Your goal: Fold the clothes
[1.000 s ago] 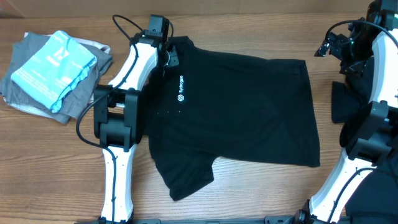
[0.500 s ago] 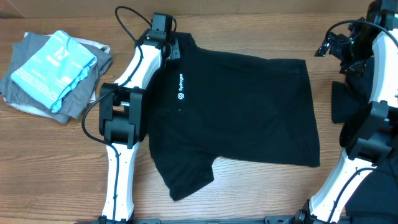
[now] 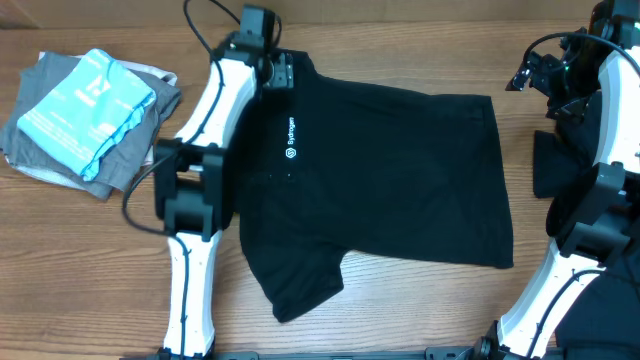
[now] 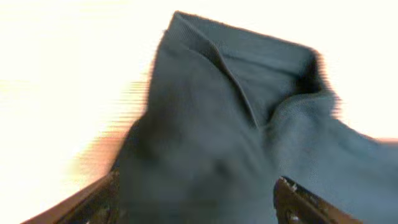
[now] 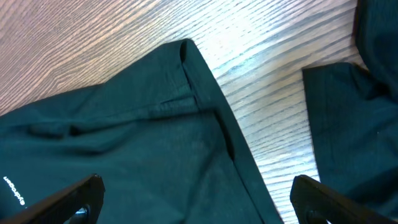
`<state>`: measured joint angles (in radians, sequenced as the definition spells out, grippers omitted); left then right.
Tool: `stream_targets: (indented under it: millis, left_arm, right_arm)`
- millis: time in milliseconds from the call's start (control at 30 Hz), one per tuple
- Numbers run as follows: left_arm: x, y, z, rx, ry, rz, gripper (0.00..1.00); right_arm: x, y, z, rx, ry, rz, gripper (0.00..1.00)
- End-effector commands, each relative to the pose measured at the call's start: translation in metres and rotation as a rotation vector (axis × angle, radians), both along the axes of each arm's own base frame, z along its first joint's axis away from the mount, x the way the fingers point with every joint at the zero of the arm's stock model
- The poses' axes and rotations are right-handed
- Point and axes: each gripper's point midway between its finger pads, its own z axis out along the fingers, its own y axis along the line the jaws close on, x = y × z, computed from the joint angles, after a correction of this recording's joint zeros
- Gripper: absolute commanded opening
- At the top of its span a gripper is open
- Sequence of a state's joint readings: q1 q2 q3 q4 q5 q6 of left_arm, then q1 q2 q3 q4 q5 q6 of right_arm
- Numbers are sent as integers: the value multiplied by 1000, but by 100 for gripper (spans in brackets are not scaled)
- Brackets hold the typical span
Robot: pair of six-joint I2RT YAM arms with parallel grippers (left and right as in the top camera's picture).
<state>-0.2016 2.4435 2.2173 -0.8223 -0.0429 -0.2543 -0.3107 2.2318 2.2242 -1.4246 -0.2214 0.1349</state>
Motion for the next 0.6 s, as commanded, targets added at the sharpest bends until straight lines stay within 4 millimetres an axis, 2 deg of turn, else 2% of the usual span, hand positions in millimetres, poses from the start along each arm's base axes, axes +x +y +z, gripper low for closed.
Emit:
stream_targets:
  millis: [0, 100, 133, 200, 300, 367, 433, 567]
  left_arm:
    - [-39, -1, 183, -39, -221, -13, 78]
    - [-95, 3, 215, -43, -153, 0, 76]
    - [-112, 4, 223, -48, -129, 7, 79]
    - [-144, 6, 231, -47, -72, 14, 97]
    - [-184, 9, 228, -38, 38, 34, 100]
    - [-213, 11, 220, -21, 144, 51, 98]
    - [-232, 8, 215, 0, 212, 34, 96]
    - [-267, -41, 204, -96, 310, -163, 97]
  right_arm:
    - [4, 1, 17, -7, -46, 1, 100]
    - [4, 1, 17, -7, -46, 1, 100]
    - [4, 1, 17, -7, -46, 1, 100]
    - [4, 1, 17, -7, -46, 0, 100]
    - [4, 2, 17, -7, -46, 1, 100]
    - [4, 1, 17, -7, -46, 0, 100]
    - [4, 1, 17, -7, -46, 1, 100]
    - [4, 1, 17, -7, -46, 1, 100]
